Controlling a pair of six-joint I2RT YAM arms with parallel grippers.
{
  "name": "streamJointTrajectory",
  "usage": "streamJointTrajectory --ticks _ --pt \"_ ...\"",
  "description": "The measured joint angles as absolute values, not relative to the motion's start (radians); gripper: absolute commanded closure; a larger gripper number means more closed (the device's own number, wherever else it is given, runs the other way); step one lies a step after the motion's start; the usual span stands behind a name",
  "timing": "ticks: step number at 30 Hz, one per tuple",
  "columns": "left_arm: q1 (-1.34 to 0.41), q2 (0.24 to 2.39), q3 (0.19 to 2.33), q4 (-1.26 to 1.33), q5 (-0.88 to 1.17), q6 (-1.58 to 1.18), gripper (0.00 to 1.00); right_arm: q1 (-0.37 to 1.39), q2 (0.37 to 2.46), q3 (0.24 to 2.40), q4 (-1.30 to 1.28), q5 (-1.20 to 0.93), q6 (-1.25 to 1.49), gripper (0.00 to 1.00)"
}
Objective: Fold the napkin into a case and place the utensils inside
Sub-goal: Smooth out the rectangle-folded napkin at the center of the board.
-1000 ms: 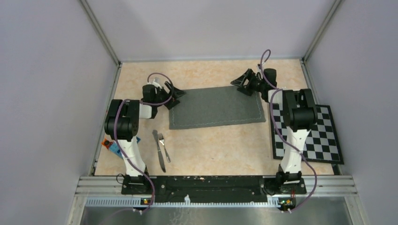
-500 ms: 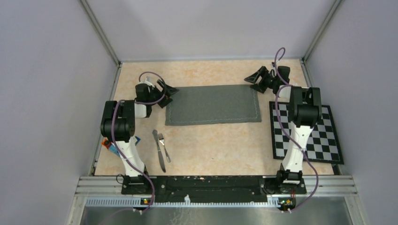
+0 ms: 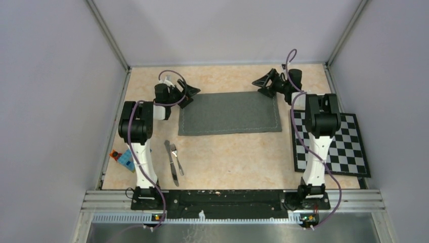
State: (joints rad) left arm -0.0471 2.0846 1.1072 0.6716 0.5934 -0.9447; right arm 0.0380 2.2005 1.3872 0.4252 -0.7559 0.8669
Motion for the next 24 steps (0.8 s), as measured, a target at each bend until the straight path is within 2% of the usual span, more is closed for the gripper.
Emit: streamJointTrajectory --ticks 7,11,16,20,22,24 --pt "0.01 2.177 1.145 0.738 0.586 -0.992 0.01 -0.042 2.283 1.396 0.416 -0.792 0.86 0.25" --pt "0.038 2.175 1.142 0.736 0.587 -0.992 0.01 -0.064 2.285 1.477 0.28 -0.754 0.75 0.27" --pt "0.031 2.09 1.112 0.604 0.582 -0.92 0.01 -0.05 2.283 1.644 -0.001 -0.598 0.562 0.26" --pt "0.017 1.944 1.088 0.411 0.56 -0.837 0.01 0.024 2.215 1.75 -0.277 -0.366 0.433 0.26" --pt "0.011 1.829 1.075 0.305 0.545 -0.796 0.01 0.093 2.14 1.747 -0.363 -0.255 0.41 0.31" --pt "0.007 1.714 1.062 0.225 0.532 -0.762 0.01 0.185 2.043 1.711 -0.413 -0.171 0.408 0.43"
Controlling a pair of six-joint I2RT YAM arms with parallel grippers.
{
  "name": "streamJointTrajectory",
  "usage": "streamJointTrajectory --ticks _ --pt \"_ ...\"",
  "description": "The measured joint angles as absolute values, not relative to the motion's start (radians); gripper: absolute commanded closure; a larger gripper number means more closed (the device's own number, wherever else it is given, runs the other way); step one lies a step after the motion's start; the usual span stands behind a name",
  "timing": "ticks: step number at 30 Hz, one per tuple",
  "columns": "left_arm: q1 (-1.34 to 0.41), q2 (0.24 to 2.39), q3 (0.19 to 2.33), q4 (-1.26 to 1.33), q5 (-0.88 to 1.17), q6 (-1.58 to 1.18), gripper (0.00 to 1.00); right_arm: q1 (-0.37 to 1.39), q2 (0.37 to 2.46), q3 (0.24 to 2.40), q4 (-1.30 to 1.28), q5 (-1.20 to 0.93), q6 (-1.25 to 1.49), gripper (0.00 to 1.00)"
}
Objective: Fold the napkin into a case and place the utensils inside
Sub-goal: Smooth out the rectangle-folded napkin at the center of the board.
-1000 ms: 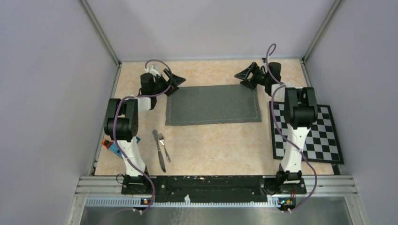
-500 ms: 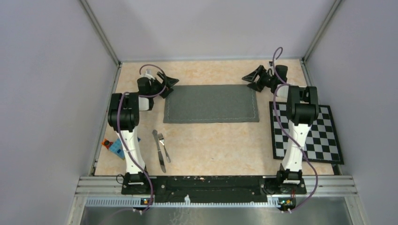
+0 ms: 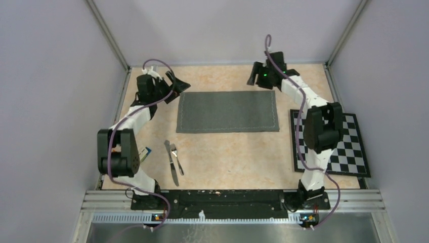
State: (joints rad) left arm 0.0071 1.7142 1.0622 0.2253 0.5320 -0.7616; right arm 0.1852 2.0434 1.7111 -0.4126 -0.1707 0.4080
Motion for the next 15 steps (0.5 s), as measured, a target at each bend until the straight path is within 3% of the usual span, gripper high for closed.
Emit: streamJointTrajectory --ticks 6,9,15 --pt "0.006 1.357 0.946 0.082 0.554 -0.679 0.01 0.503 1.826 1.523 -0.403 -0.073 0.5 0.72" --pt "0.006 1.235 0.868 0.001 0.575 -0.653 0.01 0.595 1.891 1.538 -0.391 -0.051 0.544 0.85" --pt "0.006 1.069 0.743 -0.149 0.592 -0.62 0.01 0.673 2.088 1.645 -0.423 0.038 0.6 1.0"
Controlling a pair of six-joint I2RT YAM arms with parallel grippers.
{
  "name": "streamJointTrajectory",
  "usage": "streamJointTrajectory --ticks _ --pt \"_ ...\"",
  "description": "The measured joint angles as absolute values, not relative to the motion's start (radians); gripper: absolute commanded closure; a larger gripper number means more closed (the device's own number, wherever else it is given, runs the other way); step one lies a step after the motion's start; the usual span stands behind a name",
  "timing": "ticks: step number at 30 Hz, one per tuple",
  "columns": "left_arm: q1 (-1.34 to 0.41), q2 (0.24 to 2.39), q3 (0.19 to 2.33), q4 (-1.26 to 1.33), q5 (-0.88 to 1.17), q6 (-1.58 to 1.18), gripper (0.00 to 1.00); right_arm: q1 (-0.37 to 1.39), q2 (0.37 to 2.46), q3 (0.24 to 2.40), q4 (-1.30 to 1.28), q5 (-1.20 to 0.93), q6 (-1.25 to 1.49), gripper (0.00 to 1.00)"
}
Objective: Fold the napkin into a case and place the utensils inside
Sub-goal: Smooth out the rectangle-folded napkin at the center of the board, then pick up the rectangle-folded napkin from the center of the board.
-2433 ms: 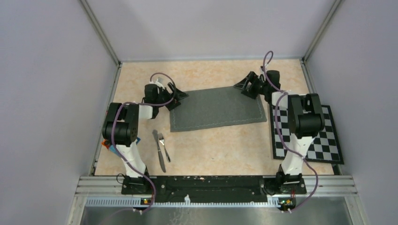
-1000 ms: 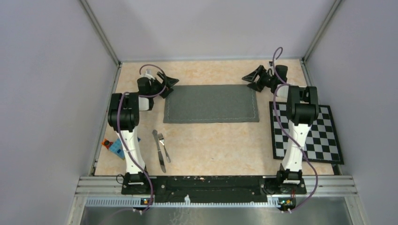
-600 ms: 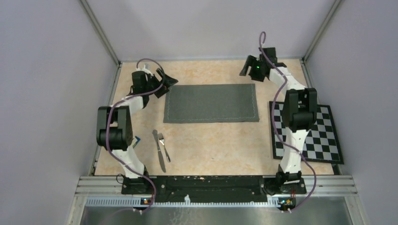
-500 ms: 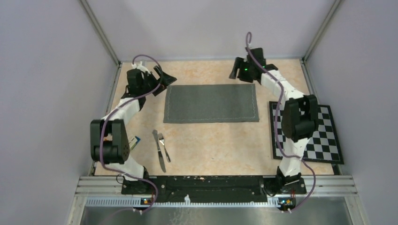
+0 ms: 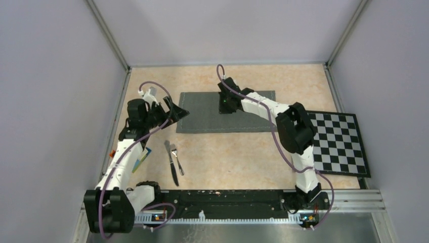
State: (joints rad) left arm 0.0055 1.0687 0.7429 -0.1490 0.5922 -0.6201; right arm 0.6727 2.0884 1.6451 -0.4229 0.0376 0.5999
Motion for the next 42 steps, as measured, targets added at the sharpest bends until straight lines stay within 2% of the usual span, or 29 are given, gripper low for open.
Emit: streamJointTrajectory --ticks 5,6,7,9,11,17,22,28,33,42 --pt "-0.037 1.101 0.736 -0.177 0.59 -0.588 0.04 0.665 2.077 1.608 -0.449 0.131 0.596 1.0" --pt "-0.057 1.14 0.746 -0.181 0.581 -0.581 0.04 0.661 2.055 1.571 -0.44 0.142 0.59 0.97" --pt "-0.077 1.179 0.759 -0.183 0.572 -0.575 0.04 0.656 2.035 1.541 -0.438 0.144 0.584 0.89" --pt "-0.138 1.279 0.8 -0.184 0.536 -0.569 0.05 0.63 1.982 1.462 -0.425 0.12 0.567 0.6" --pt "-0.193 1.368 0.847 -0.183 0.508 -0.563 0.05 0.575 1.923 1.378 -0.395 0.067 0.538 0.42" --pt "-0.299 1.633 1.044 -0.175 0.446 -0.541 0.07 0.324 1.852 1.338 -0.421 -0.033 0.408 0.25" --pt "-0.324 1.776 1.134 -0.158 0.436 -0.535 0.06 0.26 1.863 1.437 -0.57 0.027 0.285 0.24" --pt "-0.329 1.81 1.143 -0.157 0.437 -0.535 0.06 0.261 1.935 1.584 -0.666 0.068 0.216 0.25" --pt "-0.329 1.81 1.142 -0.146 0.437 -0.528 0.06 0.259 1.992 1.594 -0.707 0.084 0.208 0.19" --pt "-0.329 1.81 1.12 -0.126 0.442 -0.52 0.06 0.245 2.043 1.584 -0.712 0.08 0.2 0.18"
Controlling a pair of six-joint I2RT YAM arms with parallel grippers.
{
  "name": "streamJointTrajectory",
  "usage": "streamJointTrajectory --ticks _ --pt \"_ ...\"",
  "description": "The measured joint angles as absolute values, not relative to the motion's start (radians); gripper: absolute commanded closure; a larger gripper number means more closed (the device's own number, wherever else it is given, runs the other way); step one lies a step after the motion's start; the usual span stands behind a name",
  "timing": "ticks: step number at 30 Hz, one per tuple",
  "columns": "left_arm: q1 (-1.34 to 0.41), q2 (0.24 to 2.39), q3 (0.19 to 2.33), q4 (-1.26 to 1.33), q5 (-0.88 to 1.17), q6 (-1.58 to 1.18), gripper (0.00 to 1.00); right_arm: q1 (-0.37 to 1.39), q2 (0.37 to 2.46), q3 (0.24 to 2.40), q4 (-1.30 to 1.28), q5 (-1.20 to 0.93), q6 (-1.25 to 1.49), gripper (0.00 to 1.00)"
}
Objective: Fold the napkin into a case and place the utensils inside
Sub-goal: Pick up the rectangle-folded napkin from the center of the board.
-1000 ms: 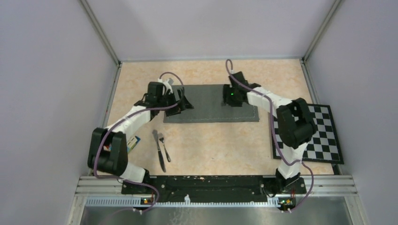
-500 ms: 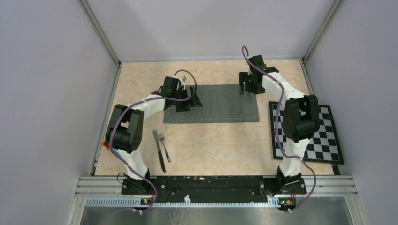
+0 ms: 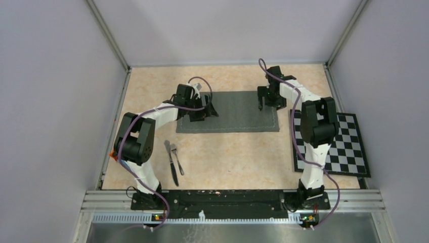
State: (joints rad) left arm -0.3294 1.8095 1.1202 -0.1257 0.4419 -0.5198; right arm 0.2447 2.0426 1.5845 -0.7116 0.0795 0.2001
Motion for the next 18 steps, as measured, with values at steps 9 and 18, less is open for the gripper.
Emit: streamJointTrajectory --ticks 9,18 --pt "-0.329 1.81 1.092 -0.118 0.455 -0.519 0.06 0.226 2.061 1.547 -0.674 0.066 0.194 0.19" --pt "-0.329 1.81 1.09 -0.116 0.455 -0.514 0.06 0.226 2.052 1.495 -0.605 0.078 0.195 0.4"
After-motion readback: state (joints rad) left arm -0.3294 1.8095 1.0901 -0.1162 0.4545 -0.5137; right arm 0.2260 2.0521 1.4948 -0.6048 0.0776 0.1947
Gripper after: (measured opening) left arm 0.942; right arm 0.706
